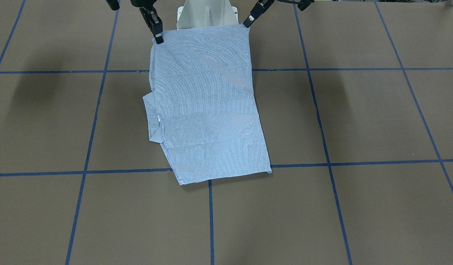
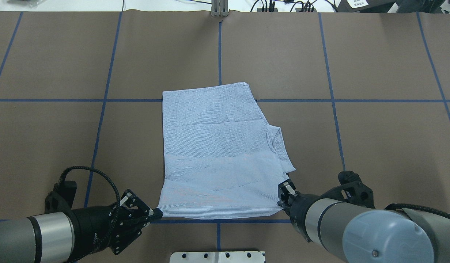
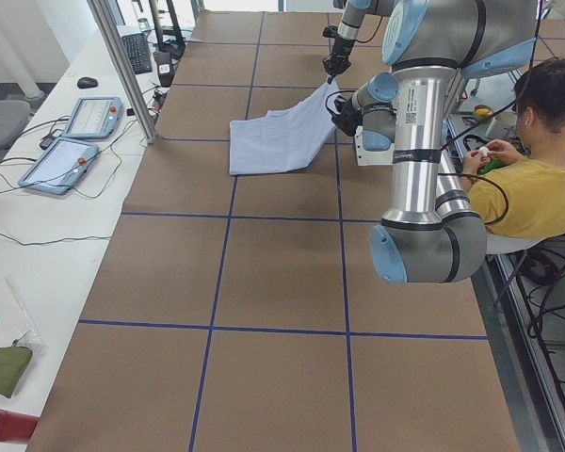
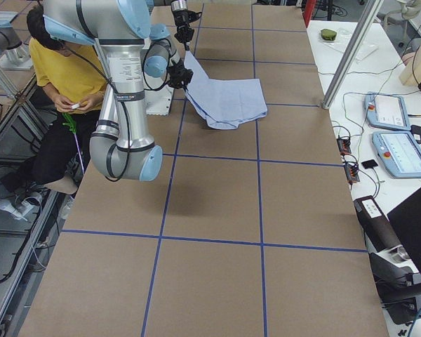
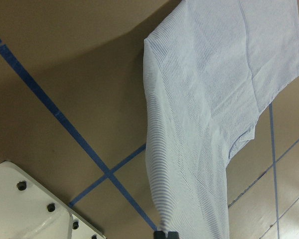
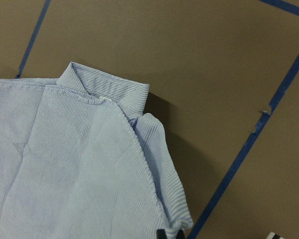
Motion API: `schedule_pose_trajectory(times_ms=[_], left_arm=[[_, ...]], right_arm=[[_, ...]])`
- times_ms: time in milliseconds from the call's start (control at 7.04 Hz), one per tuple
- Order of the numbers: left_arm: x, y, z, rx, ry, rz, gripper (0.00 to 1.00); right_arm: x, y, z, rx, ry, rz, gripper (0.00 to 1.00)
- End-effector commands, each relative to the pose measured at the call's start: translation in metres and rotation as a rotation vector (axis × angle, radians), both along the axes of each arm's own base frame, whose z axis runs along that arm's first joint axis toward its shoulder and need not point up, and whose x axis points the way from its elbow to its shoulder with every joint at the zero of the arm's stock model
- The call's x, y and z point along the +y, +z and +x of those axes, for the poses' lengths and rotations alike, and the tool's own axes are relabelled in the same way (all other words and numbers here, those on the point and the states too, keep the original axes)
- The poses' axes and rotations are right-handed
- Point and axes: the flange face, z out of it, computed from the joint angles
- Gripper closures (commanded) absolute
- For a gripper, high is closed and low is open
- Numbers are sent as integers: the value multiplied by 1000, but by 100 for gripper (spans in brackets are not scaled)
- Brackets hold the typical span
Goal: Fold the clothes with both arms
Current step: 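Fold the near edge over toward the collar with both grippers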
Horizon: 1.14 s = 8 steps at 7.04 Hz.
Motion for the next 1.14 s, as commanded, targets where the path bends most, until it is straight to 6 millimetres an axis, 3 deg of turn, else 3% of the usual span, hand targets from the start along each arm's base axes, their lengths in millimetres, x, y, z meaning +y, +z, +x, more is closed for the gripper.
schedule_pose_trajectory(times_ms=[0,142,426,711,995], left_arm=[[-3,-5,-3,1,-8,0,100],[-3,-2,6,-21,11,18,100],[-64,-3,12,-87,-64,149,100],[-138,-8,19,-147,-68,200,100],[-188,2,28,-211,-121,227,100]], right_arm=[[-3,-6,10,-10,2,-6,100],[-17,-16,9,-24,30,5,100],[-87,-14,-17,40,109,15,100],[-151,-22,-14,65,128,20,100],[-232,-26,-42,57,119,7,100]])
